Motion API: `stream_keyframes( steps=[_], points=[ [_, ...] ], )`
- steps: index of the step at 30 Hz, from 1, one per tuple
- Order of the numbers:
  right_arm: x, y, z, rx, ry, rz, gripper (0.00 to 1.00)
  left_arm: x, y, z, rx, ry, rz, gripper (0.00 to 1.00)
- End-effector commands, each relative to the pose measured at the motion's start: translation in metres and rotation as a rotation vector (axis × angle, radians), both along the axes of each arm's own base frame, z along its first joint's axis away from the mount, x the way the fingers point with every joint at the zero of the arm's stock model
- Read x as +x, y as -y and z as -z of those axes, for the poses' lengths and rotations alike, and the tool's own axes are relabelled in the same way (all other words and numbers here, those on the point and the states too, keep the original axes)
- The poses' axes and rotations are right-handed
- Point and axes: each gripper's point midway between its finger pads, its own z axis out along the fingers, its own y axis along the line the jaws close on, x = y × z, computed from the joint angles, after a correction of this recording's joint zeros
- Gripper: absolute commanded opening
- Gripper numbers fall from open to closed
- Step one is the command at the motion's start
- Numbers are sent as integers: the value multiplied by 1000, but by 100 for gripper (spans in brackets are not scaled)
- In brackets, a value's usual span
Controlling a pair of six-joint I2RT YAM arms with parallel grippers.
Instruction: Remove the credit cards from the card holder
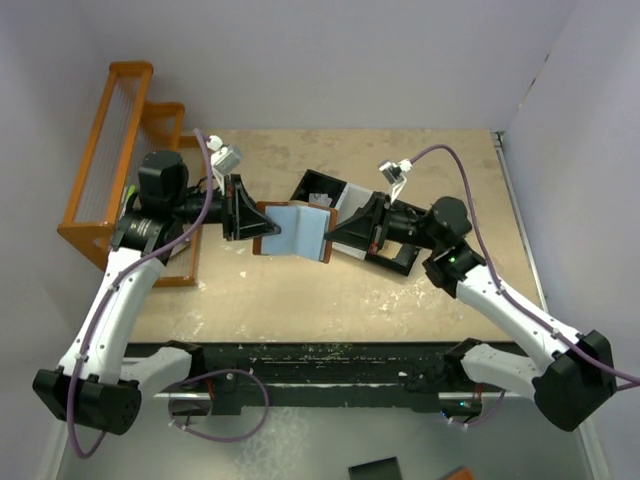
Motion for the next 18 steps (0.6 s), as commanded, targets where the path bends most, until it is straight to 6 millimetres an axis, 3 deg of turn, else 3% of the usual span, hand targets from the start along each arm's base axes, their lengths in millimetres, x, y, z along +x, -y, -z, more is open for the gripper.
stream_keyframes(
  steps=[1, 2, 4, 7, 12, 18],
  points=[
    [37, -5, 22, -135, -63, 162, 0, 54, -24, 52, 286, 79, -245, 37],
    [42, -5, 29, -163, -80, 180, 0, 61, -31, 60, 332, 94, -281, 47],
    [52, -3, 43, -223, -114, 230, 0, 69, -40, 70, 386, 138, -336, 56],
    [57, -2, 53, -272, -127, 258, 0, 63, -42, 66, 385, 214, -328, 61],
    [52, -3, 56, -278, -122, 240, 0, 50, -31, 58, 327, 242, -255, 67],
    [50, -14, 57, -300, -126, 253, 0, 32, -1, 67, 344, 272, -162, 74]
  ],
)
